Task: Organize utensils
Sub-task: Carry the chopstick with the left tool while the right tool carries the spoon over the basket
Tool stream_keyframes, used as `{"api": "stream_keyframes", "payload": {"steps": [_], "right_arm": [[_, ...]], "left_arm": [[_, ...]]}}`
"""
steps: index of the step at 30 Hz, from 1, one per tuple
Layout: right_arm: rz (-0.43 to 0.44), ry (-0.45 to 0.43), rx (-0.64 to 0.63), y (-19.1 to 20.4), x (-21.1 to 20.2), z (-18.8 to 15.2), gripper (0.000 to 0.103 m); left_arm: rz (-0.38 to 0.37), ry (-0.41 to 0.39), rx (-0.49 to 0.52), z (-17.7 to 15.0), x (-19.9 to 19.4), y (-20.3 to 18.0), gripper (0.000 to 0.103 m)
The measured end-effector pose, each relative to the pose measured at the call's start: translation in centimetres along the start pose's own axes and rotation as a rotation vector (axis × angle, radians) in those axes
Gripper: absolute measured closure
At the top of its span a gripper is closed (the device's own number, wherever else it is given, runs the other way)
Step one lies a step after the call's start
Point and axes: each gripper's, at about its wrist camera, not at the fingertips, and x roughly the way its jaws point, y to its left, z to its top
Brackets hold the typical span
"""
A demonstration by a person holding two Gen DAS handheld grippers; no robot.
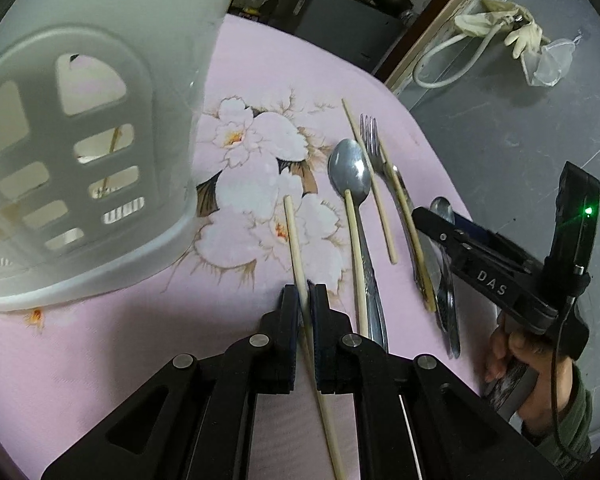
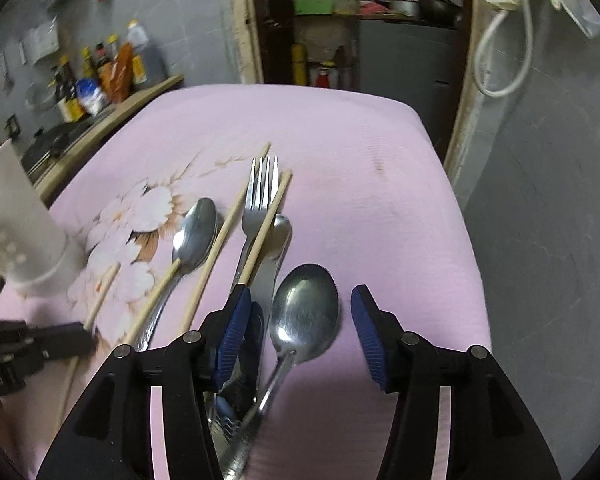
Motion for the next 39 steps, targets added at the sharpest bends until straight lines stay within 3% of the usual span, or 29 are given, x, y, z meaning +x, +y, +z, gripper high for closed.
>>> {"api": "stream_keyframes", "payload": {"steps": [3,7,16,20,25,33,39], "right_arm": [[-0.016,-0.021,0.024,0.3,-0.1,-0.3,0.057],[-0.001,-0.036,0.021,0.9,-0.2,-0.4,0.072],[0.065,-0.058,0.035,0.6,-0.9,-0.8,0.073],[0.143,-0.153,0.023,0.7,-3.3,-1.7,0.073],[0.164,-0.291,-0.054,2.2,-6.4,-3.0,0.073],[0.152,-0.452,-0.196,5.2,-9.3,-4.5,0.073],[0.165,-0.523,-0.214,5.6,-10.5,-5.0,0.073]], "left_arm": [[-0.001,-0.019,0.020,0.0,0.4,-0.3,0.098],[-0.010,-0.031,0.032,-0.1,0.5,-0.5,0.098],[-0.051,-0.048,0.029,-0.4,0.5,-0.3,0.098],[-0.083,-0.072,0.018,-0.9,-0.5,0.3,0.099],[-0.091,-0.181,0.045,-1.5,-2.5,-0.2,0.101],[-0.066,-0.423,0.144,-3.3,-6.0,-2.7,0.101],[-0.062,-0.562,0.107,-3.8,-8.1,-2.1,0.101]]}}
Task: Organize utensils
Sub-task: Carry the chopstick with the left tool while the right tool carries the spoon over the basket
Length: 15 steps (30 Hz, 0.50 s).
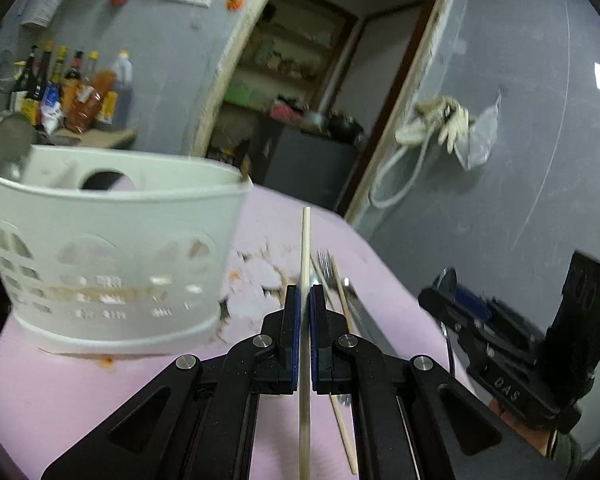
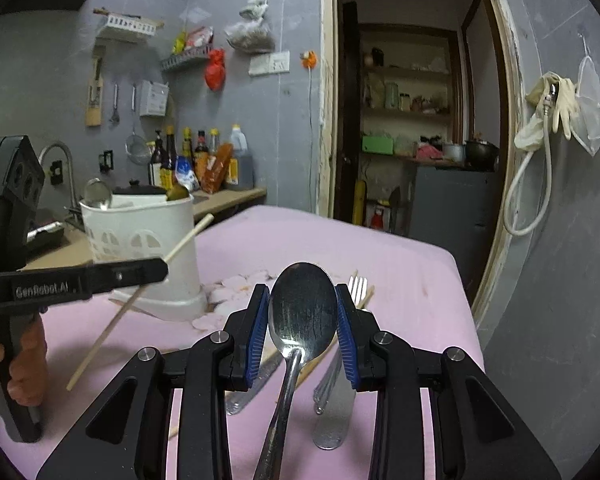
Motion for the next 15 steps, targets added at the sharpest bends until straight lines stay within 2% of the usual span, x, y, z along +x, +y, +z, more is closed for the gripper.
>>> {"api": "stream_keyframes", "payload": {"steps": [5,15], "right_arm": [[0.028,-0.050,0.028,0.0,-0.5,0.7,0.073],[0.134,-0.188,0.005,2.4,-0.4,4.8,0.073]], "left_arm": [[0.032,-0.115,0.001,1.0,-2.8,0.5,0.101],[0.124,-0.254,0.005,4.1,-6.6,2.3,0.101]]}}
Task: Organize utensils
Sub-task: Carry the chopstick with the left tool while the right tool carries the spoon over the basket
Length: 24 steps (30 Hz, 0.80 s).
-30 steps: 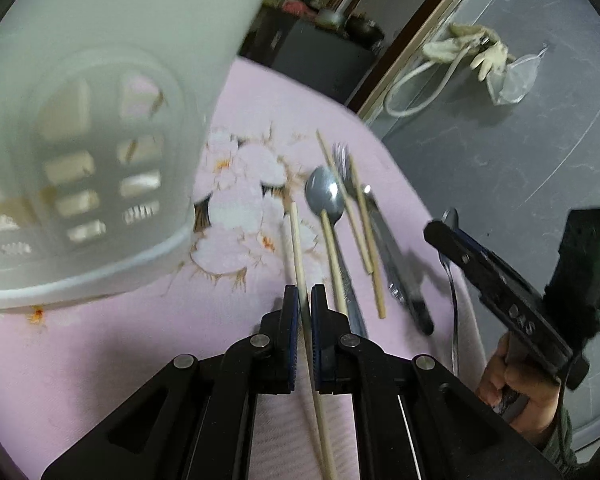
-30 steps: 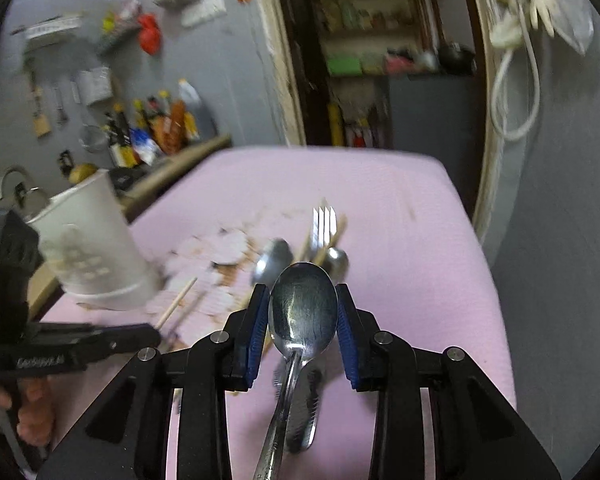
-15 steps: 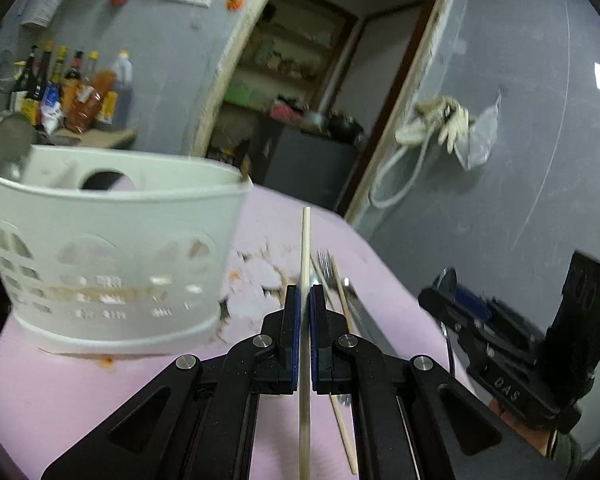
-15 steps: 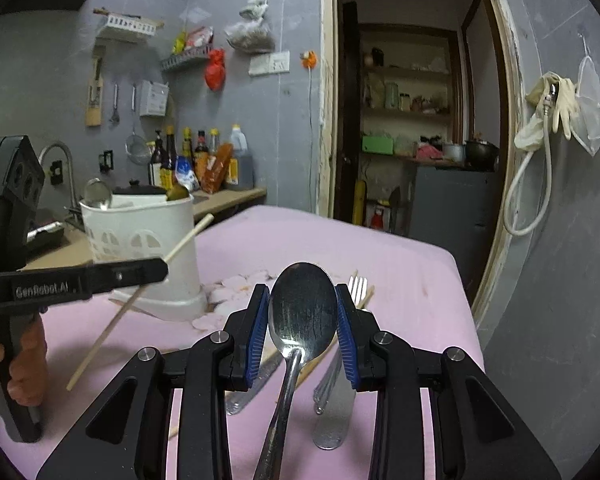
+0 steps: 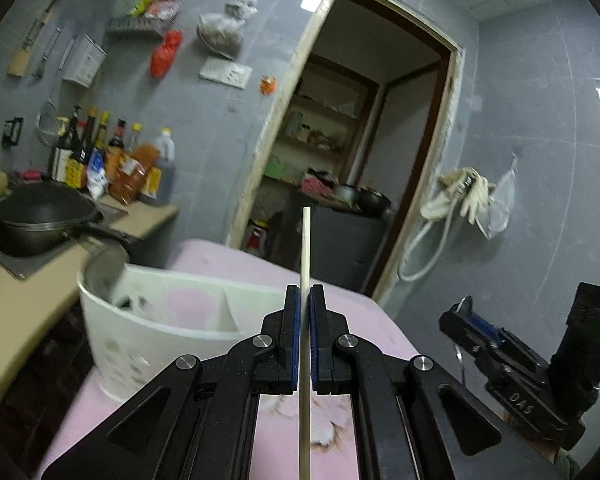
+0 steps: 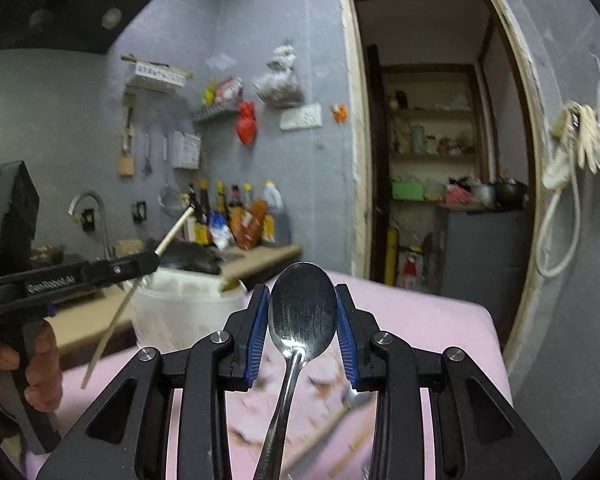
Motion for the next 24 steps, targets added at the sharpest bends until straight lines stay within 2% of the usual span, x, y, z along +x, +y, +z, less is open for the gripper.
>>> {"api": "stream_keyframes", "payload": {"steps": [7,12,17,24], "right_arm": [[0.096,-0.104,-0.040,2.7,2.6,4.4,0.073],[0.168,-0.182,-0.034,4.7,5.5,7.3,0.073],[0.182,-0.210,0.003,5.5,8.6,7.8,0.073],[0.138,-0.191,0.034,5.4,12.4,5.7,0.073]], "left_arm": [[0.092,-0.091,0.025,4.4,-0.9,3.1,0.101],[0.130,-0.162,-0.037,7.7,-0.6,6.4,0.101],[0.197,-0.230,-0.100,9.5,0.4,10.0,0.101],[0.242,-0.282,-0.137,8.3,1.8,11.9,0.101]]}}
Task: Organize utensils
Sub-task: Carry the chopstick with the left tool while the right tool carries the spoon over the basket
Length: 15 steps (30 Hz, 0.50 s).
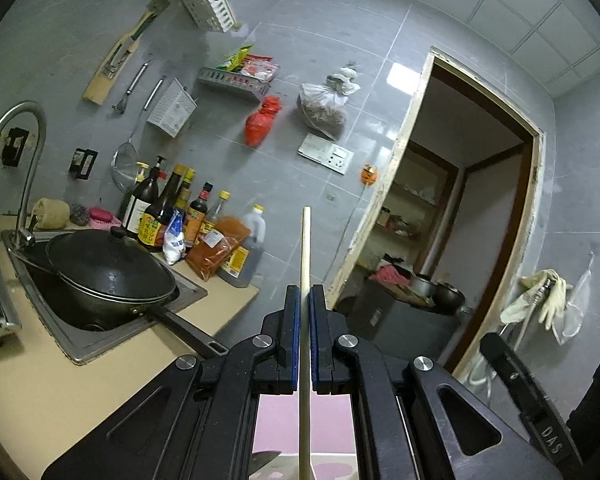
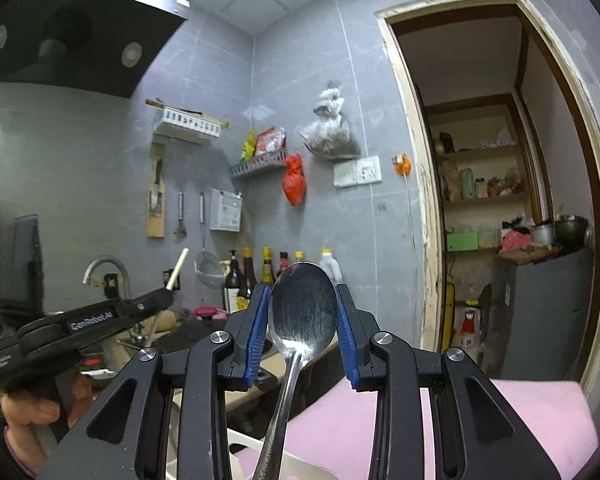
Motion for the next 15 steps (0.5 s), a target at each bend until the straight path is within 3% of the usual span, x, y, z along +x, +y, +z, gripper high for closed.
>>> {"api": "stream_keyframes", "payload": {"steps": [6,15], "right_arm": [[-0.029,0.024,0.007,-0.8,1.1,-1.8,0.073],[-0.040,-0.009,-0.013,-0.6,1.4,-2.0,0.073]], "left_arm": [[0.048,-0.066,0.033,-1.5,0.2,-0.5,0.101],[0.102,-0.127,0.088,-3.3,0.5,-1.2,0.101]]}}
